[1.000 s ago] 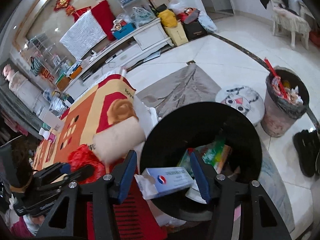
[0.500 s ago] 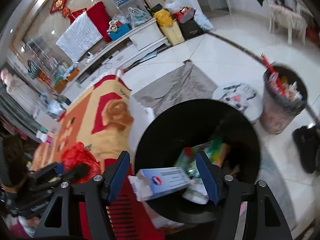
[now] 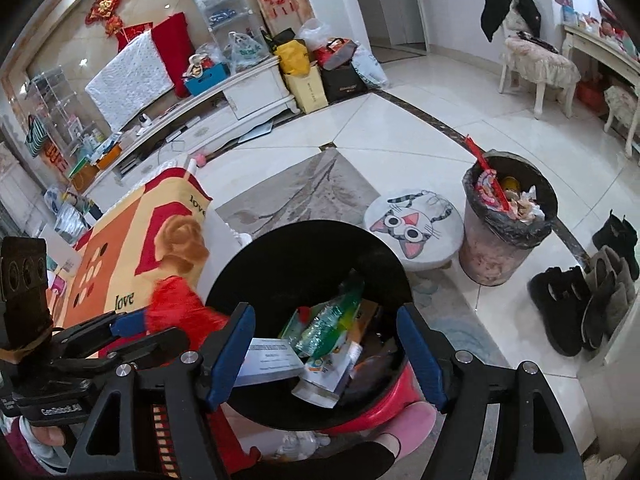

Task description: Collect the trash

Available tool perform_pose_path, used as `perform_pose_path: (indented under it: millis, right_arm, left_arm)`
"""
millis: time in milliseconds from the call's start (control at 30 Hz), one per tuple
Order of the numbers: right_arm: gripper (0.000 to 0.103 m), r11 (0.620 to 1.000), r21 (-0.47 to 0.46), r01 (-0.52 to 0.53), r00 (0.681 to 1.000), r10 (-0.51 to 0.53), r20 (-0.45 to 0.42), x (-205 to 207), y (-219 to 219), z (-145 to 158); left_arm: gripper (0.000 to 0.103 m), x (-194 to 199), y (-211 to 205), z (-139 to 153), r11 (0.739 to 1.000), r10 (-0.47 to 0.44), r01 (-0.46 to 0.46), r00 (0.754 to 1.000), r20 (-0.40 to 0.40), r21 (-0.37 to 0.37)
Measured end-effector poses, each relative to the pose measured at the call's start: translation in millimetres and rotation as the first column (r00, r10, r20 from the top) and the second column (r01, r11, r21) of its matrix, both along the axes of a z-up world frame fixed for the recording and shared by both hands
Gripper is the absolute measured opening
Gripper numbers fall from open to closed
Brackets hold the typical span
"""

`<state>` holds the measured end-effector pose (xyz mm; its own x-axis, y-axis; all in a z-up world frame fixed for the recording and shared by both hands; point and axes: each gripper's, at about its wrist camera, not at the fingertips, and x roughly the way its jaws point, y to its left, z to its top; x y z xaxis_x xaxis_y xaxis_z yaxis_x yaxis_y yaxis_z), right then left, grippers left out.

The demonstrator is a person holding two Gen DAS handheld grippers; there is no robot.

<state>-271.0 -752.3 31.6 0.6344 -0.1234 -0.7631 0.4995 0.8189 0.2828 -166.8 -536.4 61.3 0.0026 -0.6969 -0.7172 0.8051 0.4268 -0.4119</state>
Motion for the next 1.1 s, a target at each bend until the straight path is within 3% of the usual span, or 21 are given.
perform_pose_path:
  millis: [100,300,567,867,1100]
  right_arm:
    - [0.077,1.0,0.009,0.004,1.0,-0.004,-0.003,0,1,-6]
    - [0.078,1.0,-0.019,-0.01,1.0,0.01,-0.014,4,17,-13]
    - [0.078,0.986,-0.166,0.016,1.0,-0.015,0.011,3,52,-8]
    - [0.078,0.957,-0.275,0.087,0.994,-0.063,0.093,-14,87,18]
    - [0.078,0.951,-0.292,0.105,0.987,-0.063,0.148,-26,110,38]
  left_arm:
    - [0.066,0,1,-1,1.0,0.011,-0.012,1.0,0.013,0.013]
    - [0.066,-5,12,2,0.998,0.056,-0.059,0.995,0.079,0.038]
    - [0.066,-14,39,13,0.979,0.18,-0.197,0.954,0.24,0.049]
    - [0.066,-28,80,31,0.971,0.231,-0.239,0.925,0.301,-0.009]
    - [0.066,-41,108,53,0.964,0.264,-0.256,0.898,0.353,-0.07]
